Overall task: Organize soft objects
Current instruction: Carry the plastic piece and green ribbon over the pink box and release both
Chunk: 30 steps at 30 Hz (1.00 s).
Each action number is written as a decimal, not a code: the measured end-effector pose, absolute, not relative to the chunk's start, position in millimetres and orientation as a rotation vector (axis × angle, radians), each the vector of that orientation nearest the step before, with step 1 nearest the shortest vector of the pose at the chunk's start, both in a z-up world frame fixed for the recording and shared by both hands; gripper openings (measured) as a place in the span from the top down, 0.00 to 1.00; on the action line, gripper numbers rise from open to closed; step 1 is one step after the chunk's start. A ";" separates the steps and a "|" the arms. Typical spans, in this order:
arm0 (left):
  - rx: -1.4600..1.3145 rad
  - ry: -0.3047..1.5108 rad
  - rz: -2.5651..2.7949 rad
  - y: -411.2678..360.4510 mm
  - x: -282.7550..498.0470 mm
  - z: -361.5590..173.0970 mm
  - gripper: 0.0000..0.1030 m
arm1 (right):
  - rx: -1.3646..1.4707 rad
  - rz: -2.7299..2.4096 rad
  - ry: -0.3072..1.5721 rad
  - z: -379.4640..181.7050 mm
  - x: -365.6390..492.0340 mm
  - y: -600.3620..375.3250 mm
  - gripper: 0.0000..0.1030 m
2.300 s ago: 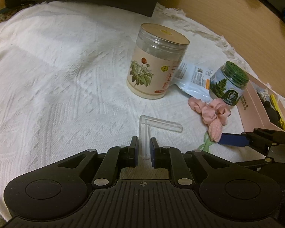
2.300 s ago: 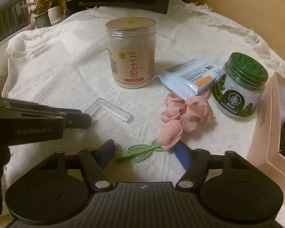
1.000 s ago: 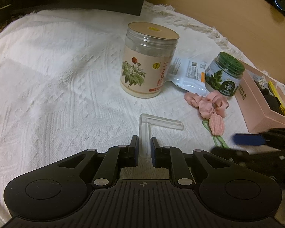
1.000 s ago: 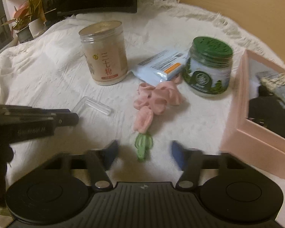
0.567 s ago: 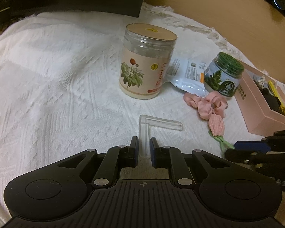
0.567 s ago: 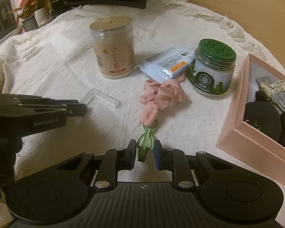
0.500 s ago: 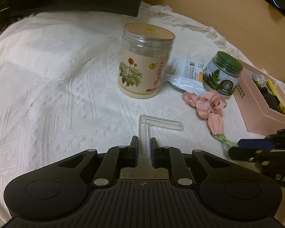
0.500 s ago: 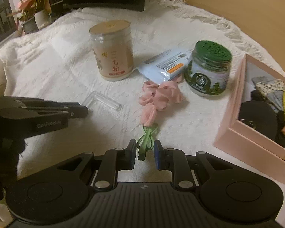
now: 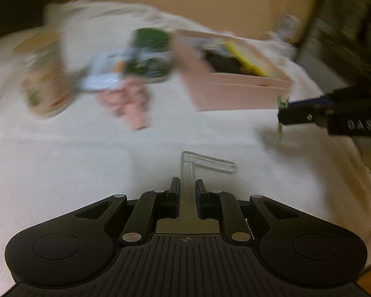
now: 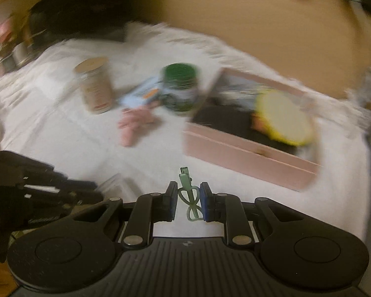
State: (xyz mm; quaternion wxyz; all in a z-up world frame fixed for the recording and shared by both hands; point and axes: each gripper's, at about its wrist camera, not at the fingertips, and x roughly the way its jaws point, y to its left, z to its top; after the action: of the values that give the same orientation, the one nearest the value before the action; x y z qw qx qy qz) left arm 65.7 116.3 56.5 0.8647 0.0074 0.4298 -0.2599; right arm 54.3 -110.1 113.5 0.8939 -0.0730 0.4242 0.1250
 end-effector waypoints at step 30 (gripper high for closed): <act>0.054 0.835 -0.708 -21.3 235.2 73.0 0.79 | 0.126 -0.048 0.860 141.2 226.2 -190.3 0.82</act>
State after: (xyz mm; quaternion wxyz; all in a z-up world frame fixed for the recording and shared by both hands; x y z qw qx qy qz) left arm 235.2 -21.3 73.0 0.8534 0.0255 0.3971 -0.3366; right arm 226.2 -190.3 141.2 0.9068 0.0611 0.4164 -0.0234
